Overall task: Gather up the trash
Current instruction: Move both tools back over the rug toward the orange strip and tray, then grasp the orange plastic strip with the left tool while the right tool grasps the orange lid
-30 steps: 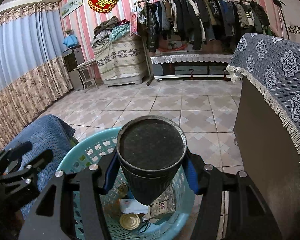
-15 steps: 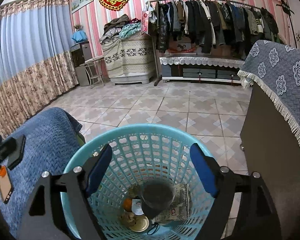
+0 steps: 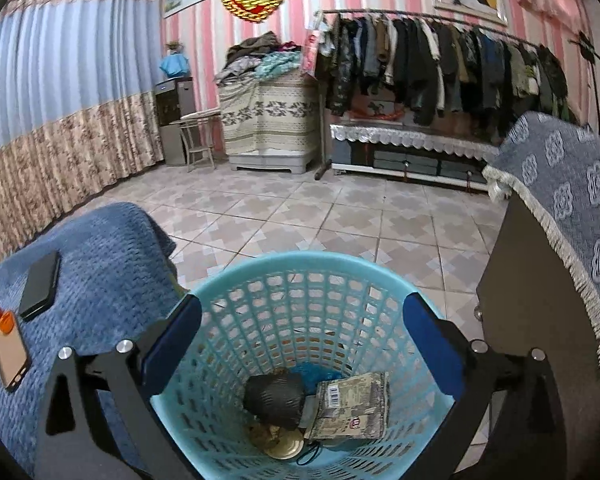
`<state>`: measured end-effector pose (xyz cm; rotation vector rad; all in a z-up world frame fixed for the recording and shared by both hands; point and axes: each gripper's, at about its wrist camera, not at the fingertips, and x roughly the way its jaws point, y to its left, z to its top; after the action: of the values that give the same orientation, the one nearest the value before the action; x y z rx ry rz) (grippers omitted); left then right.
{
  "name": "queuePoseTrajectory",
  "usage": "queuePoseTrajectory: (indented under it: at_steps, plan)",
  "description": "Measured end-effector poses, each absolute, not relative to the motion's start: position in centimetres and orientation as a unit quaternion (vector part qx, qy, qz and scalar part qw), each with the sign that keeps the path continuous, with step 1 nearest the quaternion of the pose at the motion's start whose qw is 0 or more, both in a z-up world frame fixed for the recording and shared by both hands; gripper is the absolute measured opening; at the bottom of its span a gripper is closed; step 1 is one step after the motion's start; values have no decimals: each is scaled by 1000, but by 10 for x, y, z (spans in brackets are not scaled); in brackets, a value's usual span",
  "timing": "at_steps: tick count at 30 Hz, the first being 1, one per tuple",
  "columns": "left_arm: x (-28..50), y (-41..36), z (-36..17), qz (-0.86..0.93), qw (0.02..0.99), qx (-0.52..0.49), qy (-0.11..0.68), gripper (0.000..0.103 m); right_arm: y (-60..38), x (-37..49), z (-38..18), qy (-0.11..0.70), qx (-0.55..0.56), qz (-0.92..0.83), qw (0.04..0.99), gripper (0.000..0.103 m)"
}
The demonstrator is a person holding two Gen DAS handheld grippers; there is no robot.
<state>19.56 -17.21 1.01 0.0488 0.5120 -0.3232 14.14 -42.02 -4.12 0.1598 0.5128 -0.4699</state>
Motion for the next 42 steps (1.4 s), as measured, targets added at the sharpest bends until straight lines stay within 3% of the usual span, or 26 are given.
queuePoseTrajectory:
  at_steps: [25,35,42]
  plan:
    - [173,46,14,48,966,-12,255,97,-235,196,15,254,-9,-52,966,98]
    - [170,95,-4,103,958,0,267,97,-194,222,-34,309,8,29,951,98]
    - [191,101,-34,102,949,-8,297,97,-156,235,-52,321,-43,42,945,98]
